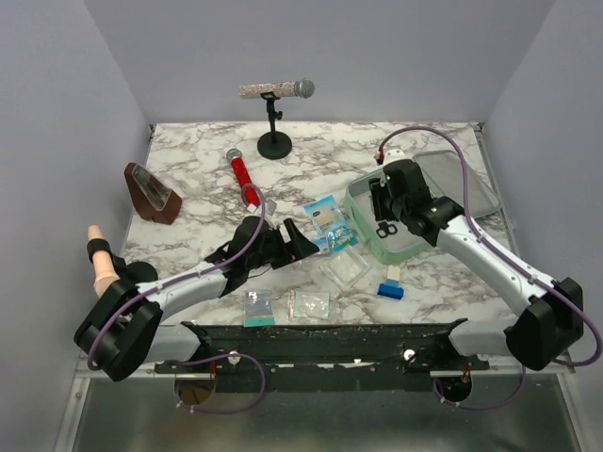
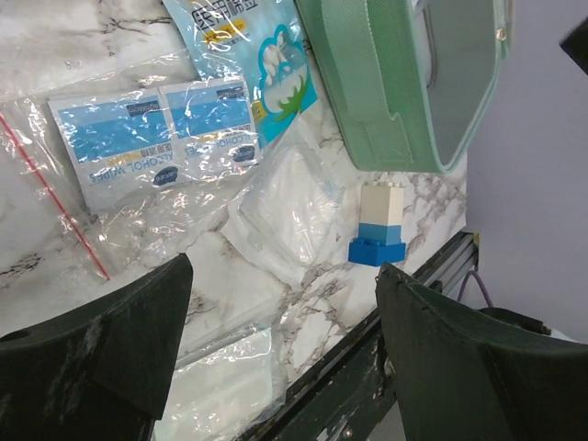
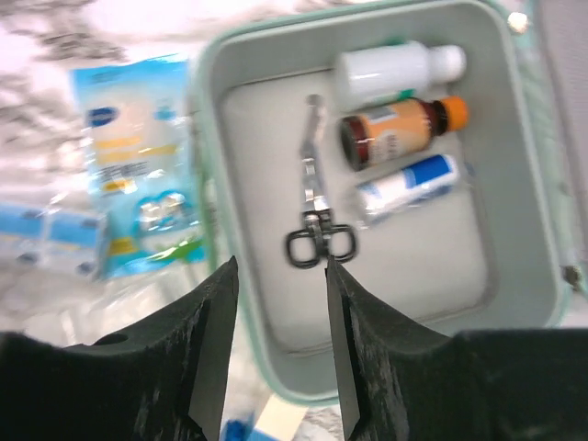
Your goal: Organize the medicine kit
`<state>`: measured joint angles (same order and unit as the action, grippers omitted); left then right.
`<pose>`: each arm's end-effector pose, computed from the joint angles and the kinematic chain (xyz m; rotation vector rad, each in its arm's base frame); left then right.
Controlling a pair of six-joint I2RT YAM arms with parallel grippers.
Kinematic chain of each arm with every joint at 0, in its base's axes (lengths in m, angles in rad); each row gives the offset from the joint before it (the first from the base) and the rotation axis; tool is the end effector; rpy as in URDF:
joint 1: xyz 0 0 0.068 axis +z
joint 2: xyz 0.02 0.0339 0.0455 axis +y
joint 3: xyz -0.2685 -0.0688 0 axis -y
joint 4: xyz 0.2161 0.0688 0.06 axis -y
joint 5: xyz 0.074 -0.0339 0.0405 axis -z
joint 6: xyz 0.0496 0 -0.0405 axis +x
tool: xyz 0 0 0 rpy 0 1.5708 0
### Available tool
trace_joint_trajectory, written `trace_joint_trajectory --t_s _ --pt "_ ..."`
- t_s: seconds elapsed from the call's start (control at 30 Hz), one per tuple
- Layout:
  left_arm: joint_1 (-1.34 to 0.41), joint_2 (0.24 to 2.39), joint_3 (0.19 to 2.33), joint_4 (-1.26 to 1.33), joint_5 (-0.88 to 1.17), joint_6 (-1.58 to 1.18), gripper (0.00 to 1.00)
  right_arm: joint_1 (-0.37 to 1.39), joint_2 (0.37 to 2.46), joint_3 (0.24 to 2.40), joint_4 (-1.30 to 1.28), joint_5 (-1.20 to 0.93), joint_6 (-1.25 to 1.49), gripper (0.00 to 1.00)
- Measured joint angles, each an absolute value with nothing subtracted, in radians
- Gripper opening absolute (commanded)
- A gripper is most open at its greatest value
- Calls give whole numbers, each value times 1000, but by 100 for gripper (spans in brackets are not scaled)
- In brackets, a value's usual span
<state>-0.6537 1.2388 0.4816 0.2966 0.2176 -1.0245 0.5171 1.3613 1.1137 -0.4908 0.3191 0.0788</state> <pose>0.1843 -0.1547 0.2081 -0.2666 2.2531 -1.2097 0.2493 0.1239 0.2998 -0.3343 2.2399 -0.0544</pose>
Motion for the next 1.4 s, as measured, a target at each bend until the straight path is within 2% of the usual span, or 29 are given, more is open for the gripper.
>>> trace_joint_trajectory --t_s 0.13,0.23,0.57,0.77,0.97,1.07,1.4 --pt "-677 1300 559 204 189 -970 86 606 1261 1039 -471 258 115 52" --pt "-727 1388 676 120 162 -913 80 664 1229 964 -471 218 151 52" --pt "-831 1609 875 -45 91 -823 63 688 1008 836 -480 163 245 52" --pt "-931 1711 1032 -166 -25 -745 61 692 923 771 -495 151 270 52" --pt "-972 1798 1093 -235 -98 -702 59 693 896 736 -514 144 274 52" --pt "-976 1810 1115 -256 -126 -694 49 693 893 733 -517 144 276 52" --pt "-988 1829 1134 -292 -187 -653 0 693 890 734 -522 144 276 52"
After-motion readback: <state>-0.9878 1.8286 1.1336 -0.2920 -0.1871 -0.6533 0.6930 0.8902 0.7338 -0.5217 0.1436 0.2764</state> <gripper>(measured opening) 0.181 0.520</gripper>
